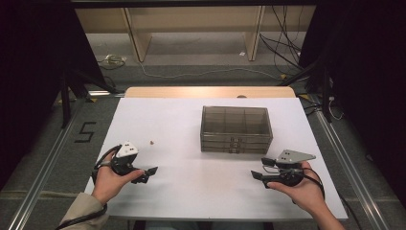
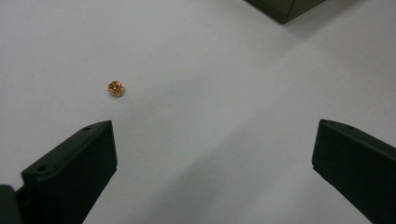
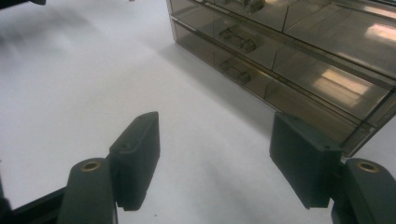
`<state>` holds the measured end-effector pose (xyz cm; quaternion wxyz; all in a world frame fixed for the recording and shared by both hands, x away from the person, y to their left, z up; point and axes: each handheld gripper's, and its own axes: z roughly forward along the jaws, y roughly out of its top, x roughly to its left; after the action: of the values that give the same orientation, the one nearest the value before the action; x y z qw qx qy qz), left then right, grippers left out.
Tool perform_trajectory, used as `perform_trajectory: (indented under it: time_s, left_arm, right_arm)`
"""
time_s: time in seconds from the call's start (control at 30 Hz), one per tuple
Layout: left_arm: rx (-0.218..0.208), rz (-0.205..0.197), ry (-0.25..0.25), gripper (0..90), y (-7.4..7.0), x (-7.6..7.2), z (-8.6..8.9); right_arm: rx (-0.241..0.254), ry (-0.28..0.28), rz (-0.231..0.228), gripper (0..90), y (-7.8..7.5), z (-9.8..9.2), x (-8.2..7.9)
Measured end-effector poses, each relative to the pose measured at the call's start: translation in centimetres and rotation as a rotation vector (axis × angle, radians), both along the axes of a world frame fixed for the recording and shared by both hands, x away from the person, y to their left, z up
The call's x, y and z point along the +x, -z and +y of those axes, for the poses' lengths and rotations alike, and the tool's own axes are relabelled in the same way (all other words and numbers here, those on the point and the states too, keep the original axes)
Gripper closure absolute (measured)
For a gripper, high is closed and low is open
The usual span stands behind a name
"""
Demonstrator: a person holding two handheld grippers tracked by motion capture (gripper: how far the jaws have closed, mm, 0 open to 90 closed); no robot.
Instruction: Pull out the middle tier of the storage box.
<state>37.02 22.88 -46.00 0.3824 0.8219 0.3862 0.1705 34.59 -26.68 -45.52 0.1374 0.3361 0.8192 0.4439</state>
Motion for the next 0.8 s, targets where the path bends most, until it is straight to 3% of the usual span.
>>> perform_trajectory:
  time_s: [0.13,0.2,0.23,0.27,0.3,0.33,0.4,0.43,0.47,0.67,0.8]
  left_arm:
    - [0.013,0.005,-0.005,0.0,0.1,-0.1,0.1]
    - [0.015,0.007,-0.004,0.0,0.1,-0.2,0.1]
    - [0.015,0.007,-0.004,0.0,0.1,-0.2,0.1]
    - [0.018,0.008,0.001,0.0,0.2,-0.2,0.1]
    - [0.019,0.009,0.002,0.0,0.2,-0.2,0.0]
    - [0.028,0.007,0.012,0.0,0.2,-0.2,0.0]
    - [0.037,0.002,0.022,0.0,0.3,-0.4,-0.3]
    - [0.044,0.001,0.032,0.0,0.4,-0.5,-0.4]
    - [0.044,0.001,0.032,0.0,0.4,-0.5,-0.4]
    - [0.056,-0.006,0.042,0.0,0.3,-0.5,-0.5]
    - [0.061,-0.012,0.041,0.0,0.3,-0.4,-0.5]
  right_arm:
    - [-0.054,-0.008,-0.051,34.1,-0.2,0.4,0.0]
    - [-0.116,-0.015,-0.079,33.4,0.0,0.9,0.2]
    - [-0.116,-0.015,-0.079,33.4,0.0,0.9,0.2]
    - [-0.167,-0.026,-0.109,37.3,0.2,1.5,0.3]
    - [-0.167,-0.026,-0.109,37.3,0.2,1.5,0.3]
    - [-0.222,-0.026,-0.145,43.7,0.2,2.1,0.5]
    - [-0.246,-0.030,-0.161,47.9,0.2,2.4,0.5]
    - [-0.317,-0.036,-0.230,53.9,0.0,3.0,0.7]
    - [-0.344,-0.034,-0.253,55.8,0.0,3.4,0.8]
    - [-0.427,-0.040,-0.310,58.0,0.3,5.4,2.3]
    - [-0.443,-0.053,-0.312,58.3,0.5,6.7,3.3]
